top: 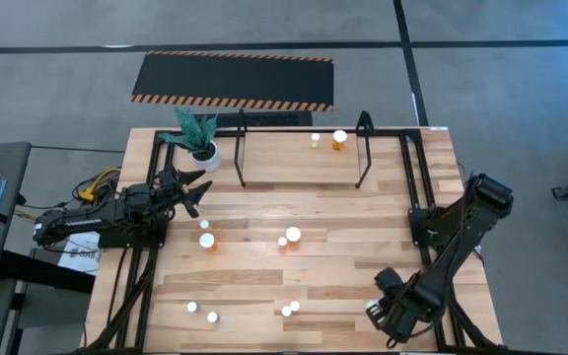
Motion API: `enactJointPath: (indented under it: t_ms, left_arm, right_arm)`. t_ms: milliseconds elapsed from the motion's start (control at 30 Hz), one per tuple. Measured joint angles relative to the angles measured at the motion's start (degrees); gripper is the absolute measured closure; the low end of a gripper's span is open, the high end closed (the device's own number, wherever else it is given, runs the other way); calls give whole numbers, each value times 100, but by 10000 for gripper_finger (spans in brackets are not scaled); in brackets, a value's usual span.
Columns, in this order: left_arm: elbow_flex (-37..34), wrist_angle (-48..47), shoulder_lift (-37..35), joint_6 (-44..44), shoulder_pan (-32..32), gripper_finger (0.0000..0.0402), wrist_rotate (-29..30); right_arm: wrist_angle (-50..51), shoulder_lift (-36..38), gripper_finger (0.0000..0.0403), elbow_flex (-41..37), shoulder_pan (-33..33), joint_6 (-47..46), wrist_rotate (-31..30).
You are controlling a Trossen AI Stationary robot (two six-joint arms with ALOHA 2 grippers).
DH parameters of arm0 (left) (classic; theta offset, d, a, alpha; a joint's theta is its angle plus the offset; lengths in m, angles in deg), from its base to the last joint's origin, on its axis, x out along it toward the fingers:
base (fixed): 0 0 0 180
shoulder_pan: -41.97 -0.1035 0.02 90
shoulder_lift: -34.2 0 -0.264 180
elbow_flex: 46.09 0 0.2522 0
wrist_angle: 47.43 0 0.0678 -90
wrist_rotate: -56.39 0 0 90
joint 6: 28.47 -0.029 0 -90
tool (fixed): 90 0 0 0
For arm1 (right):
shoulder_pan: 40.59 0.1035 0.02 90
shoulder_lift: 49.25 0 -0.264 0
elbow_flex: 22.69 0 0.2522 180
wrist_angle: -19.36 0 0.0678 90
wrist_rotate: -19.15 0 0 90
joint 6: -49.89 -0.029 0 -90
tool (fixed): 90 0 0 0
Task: Pick and place medicine bottles onto shelf by color
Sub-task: Move the blue pill bottle to the top of the table
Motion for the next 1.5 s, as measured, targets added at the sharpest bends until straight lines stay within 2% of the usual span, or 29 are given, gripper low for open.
enactJointPath:
  t_ms: [133,300,600,767,933,1200,1500]
  left_arm:
    - [1,1,-1,-1,0,193,0]
    - [1,-1,0,-1,0,193,-1]
    - [1,0,0,-1,0,193,-1]
    - [0,0,0,-1,0,193,-1]
    - [0,0,0,0,-1,193,0]
    - [-1,1,-2,1,0,193,1]
    - [1,-1,-2,0,-2,193,-3]
  right_arm:
    - [504,306,272,0,-233,279,-156]
    - [1009,442,276,0,-884,1014,-157]
    - [1310,544,283,-1,-3011,3864,-183]
    - [912,582,283,-1,-4016,5544,-259]
    - [263,520,284,-2,-4754,6657,-356]
    - [-337,-6,284,177,-5737,7832,-326]
    - [-117,-1067,284,1311,-6214,8748,-138]
